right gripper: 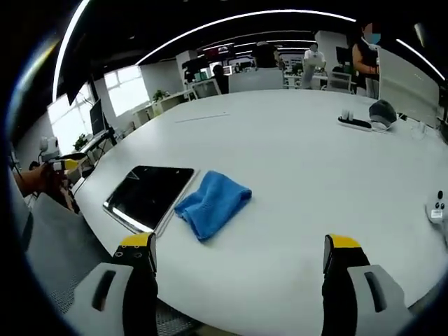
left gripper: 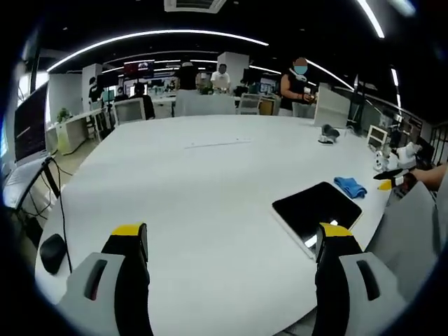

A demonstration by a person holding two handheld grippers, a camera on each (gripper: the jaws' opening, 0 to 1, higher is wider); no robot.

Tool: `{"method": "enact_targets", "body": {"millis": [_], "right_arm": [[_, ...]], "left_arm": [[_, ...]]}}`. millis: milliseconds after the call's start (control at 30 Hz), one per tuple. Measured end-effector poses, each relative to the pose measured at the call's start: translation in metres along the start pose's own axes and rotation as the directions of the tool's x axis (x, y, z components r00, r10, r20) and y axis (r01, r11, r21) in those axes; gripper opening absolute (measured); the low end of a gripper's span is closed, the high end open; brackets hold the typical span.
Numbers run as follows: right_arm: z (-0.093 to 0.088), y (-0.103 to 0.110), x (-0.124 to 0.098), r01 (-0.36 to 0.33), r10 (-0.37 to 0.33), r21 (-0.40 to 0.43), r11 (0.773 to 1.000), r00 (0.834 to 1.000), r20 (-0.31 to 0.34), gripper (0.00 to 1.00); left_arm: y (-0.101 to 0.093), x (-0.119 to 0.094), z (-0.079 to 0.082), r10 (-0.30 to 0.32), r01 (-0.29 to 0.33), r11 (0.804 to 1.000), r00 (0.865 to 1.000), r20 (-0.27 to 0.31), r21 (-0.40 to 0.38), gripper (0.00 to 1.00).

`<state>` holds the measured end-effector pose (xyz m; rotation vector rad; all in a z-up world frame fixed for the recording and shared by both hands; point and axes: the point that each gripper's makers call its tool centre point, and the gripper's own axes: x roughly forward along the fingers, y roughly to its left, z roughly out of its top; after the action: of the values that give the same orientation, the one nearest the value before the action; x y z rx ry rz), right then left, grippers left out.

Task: Wipe the mirror surface with the cleaning cloth until all visible marks leave the cleaned area.

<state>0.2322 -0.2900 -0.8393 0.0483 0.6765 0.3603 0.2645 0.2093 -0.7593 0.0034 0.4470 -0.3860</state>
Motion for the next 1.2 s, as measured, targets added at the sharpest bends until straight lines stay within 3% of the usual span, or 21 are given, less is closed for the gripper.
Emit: {"method": "enact_targets", "body": {"millis": [433, 733, 1200], "right_arm": [[-0.003, 0.003, -0.005, 0.009, -0.009, 0.021, 1.0, 1.0, 0.0, 0.98], [0.001, 0.005, -0.008, 0.008, -0.008, 0.019, 1.0, 1.0, 0.013, 0.98], [0.001, 0.004, -0.012, 0.016, -0.016, 0.024, 1.0, 1.0, 0.017, 0.99]], "left_arm": [[-0.008, 0.0, 0.003, -0.022, 0.022, 1.0, 1.0, 0.015, -0.003, 0.99], [-0.005, -0.005, -0.001, -0.005, 0.005, 1.0, 1.0, 0.016, -0.009, 0.99], [-0.003, -0.006, 0.005, -0.002, 0.002, 1.0, 1.0, 0.019, -0.004, 0.99]]}}
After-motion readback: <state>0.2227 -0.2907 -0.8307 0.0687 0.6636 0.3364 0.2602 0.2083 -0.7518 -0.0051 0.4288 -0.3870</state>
